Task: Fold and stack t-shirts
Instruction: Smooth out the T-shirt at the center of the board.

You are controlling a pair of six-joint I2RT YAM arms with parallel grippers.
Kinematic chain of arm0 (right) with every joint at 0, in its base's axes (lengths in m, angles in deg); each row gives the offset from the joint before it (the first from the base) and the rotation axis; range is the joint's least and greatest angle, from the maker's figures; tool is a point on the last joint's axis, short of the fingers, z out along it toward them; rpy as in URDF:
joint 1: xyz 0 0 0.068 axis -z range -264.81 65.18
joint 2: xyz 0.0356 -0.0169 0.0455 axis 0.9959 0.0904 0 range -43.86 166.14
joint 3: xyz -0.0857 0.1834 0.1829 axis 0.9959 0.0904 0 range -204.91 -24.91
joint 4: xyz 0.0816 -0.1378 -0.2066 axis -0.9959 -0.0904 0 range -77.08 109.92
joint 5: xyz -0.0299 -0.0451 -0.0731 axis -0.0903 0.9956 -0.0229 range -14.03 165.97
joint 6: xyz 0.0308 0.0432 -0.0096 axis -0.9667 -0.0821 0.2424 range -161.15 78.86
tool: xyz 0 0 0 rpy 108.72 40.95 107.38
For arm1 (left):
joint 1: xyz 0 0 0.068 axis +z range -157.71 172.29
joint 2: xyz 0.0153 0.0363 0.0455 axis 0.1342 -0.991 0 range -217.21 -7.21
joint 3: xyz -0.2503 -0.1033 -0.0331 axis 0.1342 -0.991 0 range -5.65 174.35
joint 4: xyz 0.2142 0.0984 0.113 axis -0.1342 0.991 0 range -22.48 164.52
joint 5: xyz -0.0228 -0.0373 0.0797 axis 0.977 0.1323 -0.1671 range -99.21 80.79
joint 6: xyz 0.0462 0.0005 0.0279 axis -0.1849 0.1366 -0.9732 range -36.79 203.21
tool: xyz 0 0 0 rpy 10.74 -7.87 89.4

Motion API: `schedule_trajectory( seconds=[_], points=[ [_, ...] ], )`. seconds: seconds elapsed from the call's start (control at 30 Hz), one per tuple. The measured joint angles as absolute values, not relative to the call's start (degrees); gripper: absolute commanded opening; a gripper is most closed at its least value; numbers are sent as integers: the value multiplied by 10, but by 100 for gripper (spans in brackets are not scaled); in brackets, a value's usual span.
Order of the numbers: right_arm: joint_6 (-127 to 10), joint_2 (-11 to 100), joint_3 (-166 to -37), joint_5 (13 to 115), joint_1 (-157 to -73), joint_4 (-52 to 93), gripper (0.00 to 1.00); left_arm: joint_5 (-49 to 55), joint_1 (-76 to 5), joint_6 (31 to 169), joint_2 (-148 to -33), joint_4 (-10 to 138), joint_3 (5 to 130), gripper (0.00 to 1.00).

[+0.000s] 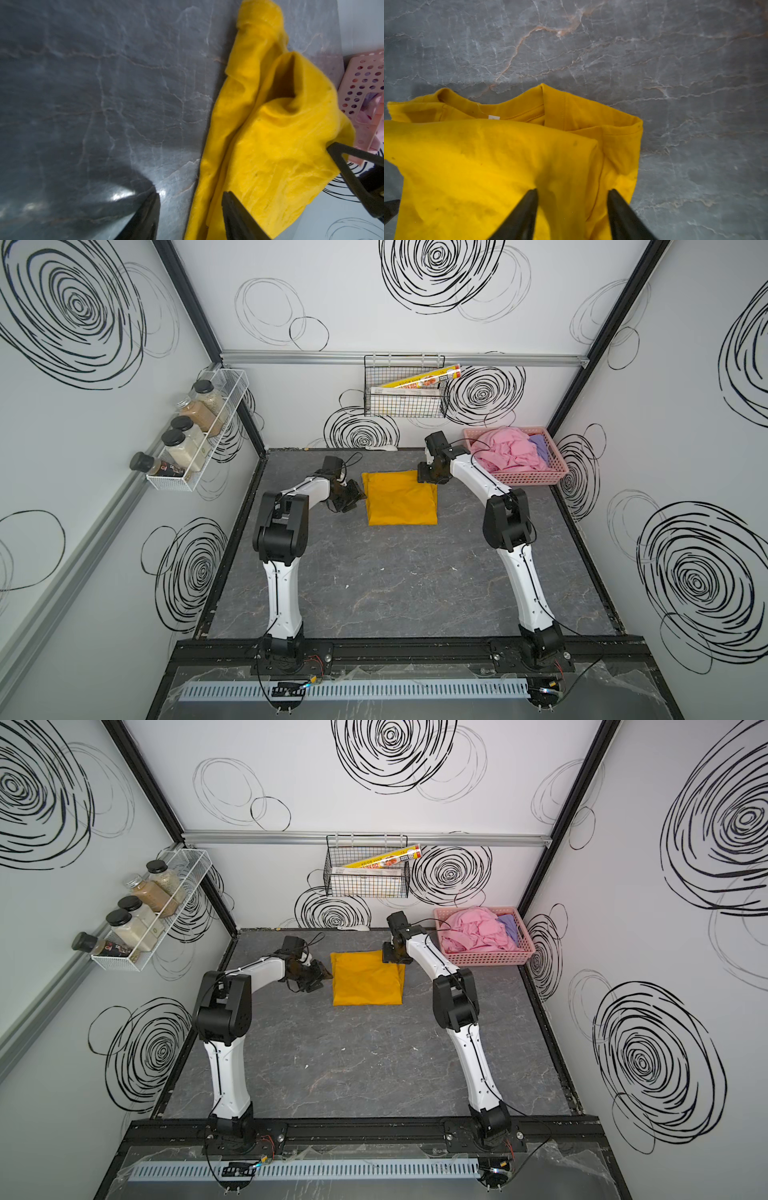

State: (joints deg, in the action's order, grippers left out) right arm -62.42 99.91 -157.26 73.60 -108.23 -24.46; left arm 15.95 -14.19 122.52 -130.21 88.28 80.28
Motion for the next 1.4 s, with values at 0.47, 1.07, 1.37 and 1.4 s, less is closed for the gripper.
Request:
schedule_trajectory(
  seconds=[0.47, 1.07, 1.37, 1.4],
  points=[
    [-611, 873, -1467, 720, -1086, -227, 0, 230, -218, 1252, -1263, 824, 901, 55],
    [-610, 908, -1346, 696, -1112, -171, 0, 338, -194, 1380, -1480, 734, 1001, 55],
    [-608, 862, -1273, 735, -1113, -142, 0, 351, -151, 1391, -1477, 719, 998, 55],
    [-607, 850, -1260, 745, -1113, -149, 0, 351, -148, 1391, -1472, 716, 991, 55]
  ],
)
